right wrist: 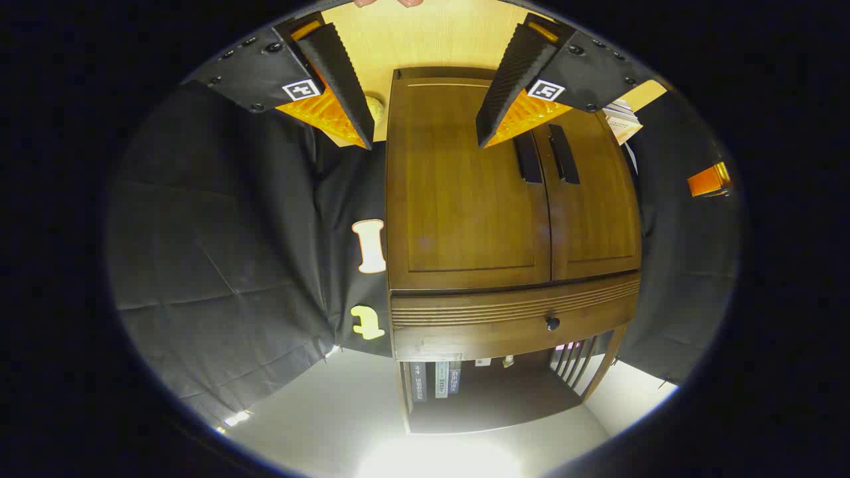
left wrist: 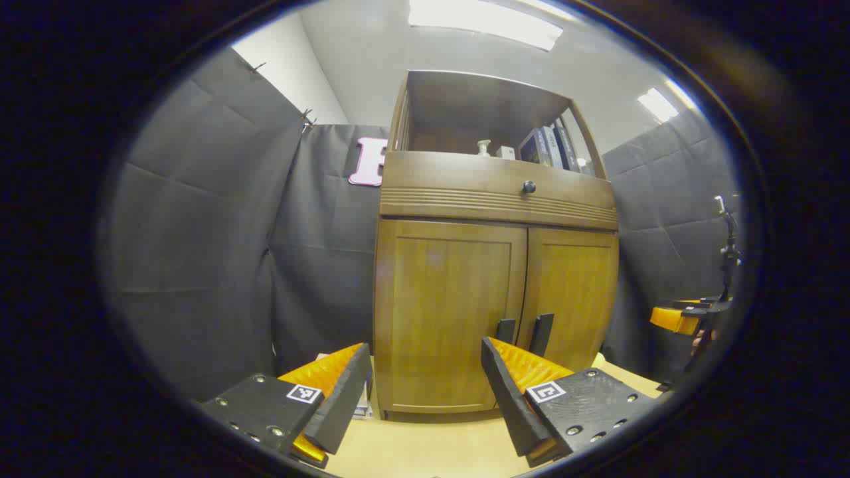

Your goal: Open the right door of the double-door shoe cabinet with the right hand, and open the left door with the left hand.

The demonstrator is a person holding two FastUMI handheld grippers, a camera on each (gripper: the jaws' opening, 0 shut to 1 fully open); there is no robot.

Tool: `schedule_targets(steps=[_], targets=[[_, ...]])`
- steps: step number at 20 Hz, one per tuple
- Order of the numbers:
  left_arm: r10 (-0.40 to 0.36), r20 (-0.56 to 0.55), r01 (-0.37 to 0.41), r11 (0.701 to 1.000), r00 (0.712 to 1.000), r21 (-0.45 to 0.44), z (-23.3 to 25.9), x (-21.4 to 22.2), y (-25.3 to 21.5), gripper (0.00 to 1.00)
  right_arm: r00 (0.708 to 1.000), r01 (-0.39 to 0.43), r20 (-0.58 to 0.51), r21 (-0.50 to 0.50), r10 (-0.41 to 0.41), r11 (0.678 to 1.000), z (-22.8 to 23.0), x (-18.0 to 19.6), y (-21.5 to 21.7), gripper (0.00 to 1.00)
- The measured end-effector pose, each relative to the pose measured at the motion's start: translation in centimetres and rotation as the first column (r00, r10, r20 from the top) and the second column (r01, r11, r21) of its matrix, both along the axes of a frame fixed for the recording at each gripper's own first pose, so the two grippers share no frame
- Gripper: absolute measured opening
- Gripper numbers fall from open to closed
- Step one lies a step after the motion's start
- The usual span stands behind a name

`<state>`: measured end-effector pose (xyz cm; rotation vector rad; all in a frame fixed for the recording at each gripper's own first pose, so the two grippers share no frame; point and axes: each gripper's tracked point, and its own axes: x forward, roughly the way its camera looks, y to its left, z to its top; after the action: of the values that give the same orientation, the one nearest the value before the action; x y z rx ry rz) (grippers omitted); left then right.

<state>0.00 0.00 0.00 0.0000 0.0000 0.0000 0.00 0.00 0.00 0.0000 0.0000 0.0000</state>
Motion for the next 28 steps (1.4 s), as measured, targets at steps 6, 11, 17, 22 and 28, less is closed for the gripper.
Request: schedule_targets(steps=[6,11,17,22,28], targets=[[-0.004,-0.031,0.004,1.0,1.0,-0.002,-1.4,0.3,-0.4,0.95,1.0,-0.005,-0.014,-0.003,0.005,1.0,-0.4,-0.1,1.0,0.97],[0.001,-0.024,-0.002,0.999,1.0,-0.053,-1.4,-0.1,1.0,0.96,1.0,-0.01,-0.019,-0.014,0.009,1.0,-0.9,-0.7,2.1,0.97],[0.05,-0.052,-0.05,0.999,0.997,0.001,-2.9,-1.4,2.2,0.96,0.999,-0.033,-0.031,0.004,0.033,0.999,-0.8,0.2,3.8,0.96],[0.066,-0.078,-0.066,0.998,0.995,-0.009,-3.7,-2.2,2.3,0.96,0.997,-0.069,-0.032,0.009,0.069,0.998,-0.1,1.9,5.9,0.96],[0.114,-0.082,-0.116,0.993,0.99,-0.02,-4.0,-3.4,3.3,0.95,0.992,-0.126,-0.006,0.01,0.126,0.992,1.5,4.9,9.3,0.97]])
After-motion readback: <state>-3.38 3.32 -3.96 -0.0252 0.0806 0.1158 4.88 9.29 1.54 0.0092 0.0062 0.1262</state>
